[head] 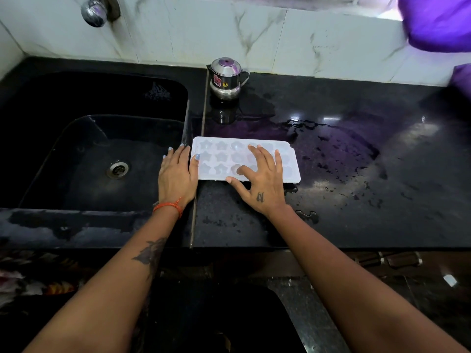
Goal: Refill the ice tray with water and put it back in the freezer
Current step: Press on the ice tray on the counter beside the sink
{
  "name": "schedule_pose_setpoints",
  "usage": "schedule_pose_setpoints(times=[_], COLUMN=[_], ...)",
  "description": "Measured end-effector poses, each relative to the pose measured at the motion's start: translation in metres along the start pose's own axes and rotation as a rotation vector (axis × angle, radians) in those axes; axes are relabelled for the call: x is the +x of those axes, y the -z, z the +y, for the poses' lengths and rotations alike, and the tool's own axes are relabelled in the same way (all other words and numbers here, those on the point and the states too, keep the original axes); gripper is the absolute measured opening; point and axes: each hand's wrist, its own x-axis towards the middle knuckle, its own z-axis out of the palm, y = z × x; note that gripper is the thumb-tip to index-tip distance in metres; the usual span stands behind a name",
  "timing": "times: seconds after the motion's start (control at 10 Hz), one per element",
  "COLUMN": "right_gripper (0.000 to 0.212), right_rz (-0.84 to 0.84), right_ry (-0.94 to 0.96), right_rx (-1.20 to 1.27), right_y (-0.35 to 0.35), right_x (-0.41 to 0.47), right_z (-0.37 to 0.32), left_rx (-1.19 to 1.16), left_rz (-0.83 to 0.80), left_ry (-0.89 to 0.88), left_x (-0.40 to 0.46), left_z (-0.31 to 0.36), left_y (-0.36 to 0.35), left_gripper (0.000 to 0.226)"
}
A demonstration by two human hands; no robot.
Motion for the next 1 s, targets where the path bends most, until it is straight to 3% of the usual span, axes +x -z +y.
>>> schedule_pose_setpoints(times=[0.6, 1.0], right_gripper=[0.037, 0.038], right_rz=[-0.042, 0.002], right_ry=[0.035, -0.037], right_rx=[0.015, 0.106], right_y=[0.0, 0.0044], right_x=[-0.0009, 0.0036], right_z=[0.0004, -0.0052], left_rx=[0.004, -0.009], left_rz=[0.0, -0.003], left_ry=[-0.002, 0.002], left_x=[-0.0001, -0.0003], left_z=[0.0001, 0.0006], left_y=[0.0, 0.0004], left_gripper=[0.049, 0.048])
